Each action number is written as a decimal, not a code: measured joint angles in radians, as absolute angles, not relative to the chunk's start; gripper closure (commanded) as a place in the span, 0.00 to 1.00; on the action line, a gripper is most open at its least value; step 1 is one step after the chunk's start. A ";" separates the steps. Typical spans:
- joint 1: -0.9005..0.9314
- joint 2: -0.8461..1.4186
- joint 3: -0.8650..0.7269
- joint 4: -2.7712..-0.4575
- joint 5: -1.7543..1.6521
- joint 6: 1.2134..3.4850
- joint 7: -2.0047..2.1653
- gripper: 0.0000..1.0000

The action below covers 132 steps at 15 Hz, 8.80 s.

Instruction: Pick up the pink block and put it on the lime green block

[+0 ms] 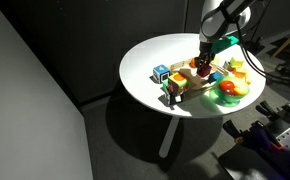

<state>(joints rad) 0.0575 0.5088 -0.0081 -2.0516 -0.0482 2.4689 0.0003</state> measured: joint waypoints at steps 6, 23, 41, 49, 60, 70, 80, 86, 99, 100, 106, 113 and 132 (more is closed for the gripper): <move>0.085 0.468 0.029 -2.090 -0.048 2.473 -0.001 0.71; 0.119 0.459 0.085 -2.098 -0.047 2.545 -0.001 0.46; 0.150 0.461 0.088 -2.054 -0.047 2.584 0.037 0.71; 0.174 0.474 0.083 -2.022 -0.047 2.615 0.093 0.71; 0.250 0.536 0.071 -1.978 -0.048 2.613 0.134 0.71; 0.251 0.551 0.057 -1.955 -0.048 2.537 0.156 0.71; 0.254 0.584 0.058 -1.905 -0.048 2.479 0.156 0.00; 0.254 0.579 0.078 -1.895 -0.048 2.487 0.150 0.00; 0.253 0.520 0.100 -1.922 -0.048 2.571 0.149 0.00; 0.253 0.510 0.100 -1.930 -0.048 2.571 0.151 0.00; 0.253 0.434 0.094 -2.007 -0.048 2.571 0.162 0.00; 0.250 0.335 0.089 -2.123 -0.048 2.559 0.174 0.00; 0.217 -0.007 0.103 -2.379 -0.019 2.248 0.188 0.00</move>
<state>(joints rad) 0.2168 -0.0071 0.1030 -2.3794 -0.0194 2.2480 0.1884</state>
